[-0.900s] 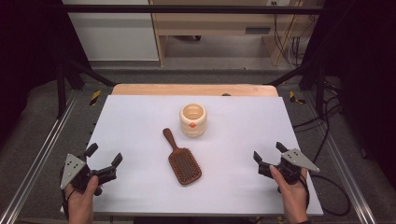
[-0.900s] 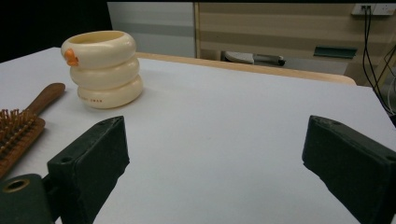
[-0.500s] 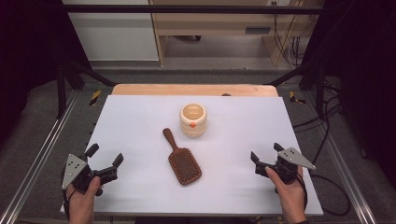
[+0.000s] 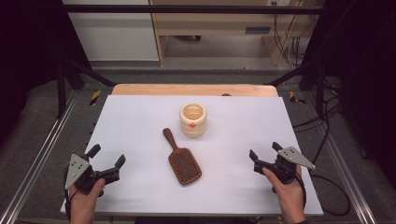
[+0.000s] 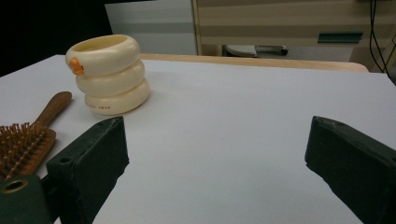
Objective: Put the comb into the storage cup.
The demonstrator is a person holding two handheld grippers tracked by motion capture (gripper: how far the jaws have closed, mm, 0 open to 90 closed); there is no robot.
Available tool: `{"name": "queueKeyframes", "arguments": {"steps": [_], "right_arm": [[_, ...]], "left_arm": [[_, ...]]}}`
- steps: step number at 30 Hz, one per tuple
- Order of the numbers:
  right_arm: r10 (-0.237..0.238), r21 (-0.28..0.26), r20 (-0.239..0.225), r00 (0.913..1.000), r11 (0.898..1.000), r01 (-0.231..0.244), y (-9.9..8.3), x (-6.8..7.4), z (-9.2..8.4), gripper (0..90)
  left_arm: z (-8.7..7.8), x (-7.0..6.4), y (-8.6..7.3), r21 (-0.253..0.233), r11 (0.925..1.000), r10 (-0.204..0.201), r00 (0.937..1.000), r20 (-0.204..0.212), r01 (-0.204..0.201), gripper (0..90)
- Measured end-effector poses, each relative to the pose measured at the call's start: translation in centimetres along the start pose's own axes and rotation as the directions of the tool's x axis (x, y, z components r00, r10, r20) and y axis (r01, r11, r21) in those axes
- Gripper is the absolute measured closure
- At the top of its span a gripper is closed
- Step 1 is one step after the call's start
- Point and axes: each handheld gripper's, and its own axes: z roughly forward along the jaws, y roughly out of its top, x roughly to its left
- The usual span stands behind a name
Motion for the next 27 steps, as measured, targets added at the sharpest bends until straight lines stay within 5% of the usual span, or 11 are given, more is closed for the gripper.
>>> {"name": "queueKeyframes", "arguments": {"steps": [17,27], "right_arm": [[-0.018,0.050,0.005,0.9998,0.999,0.018,0.0,0.0,0.2,6.0],[-0.032,0.062,-0.027,0.9991,0.997,0.034,-0.1,1.2,0.4,6.0]], "left_arm": [[0.0,0.2,0.0,0.005,0.9999,-0.009,0.9999,-0.014,0.009,1.3],[-0.2,0.3,0.0,-0.002,0.9999,-0.012,0.9998,-0.014,0.012,1.3]]}}
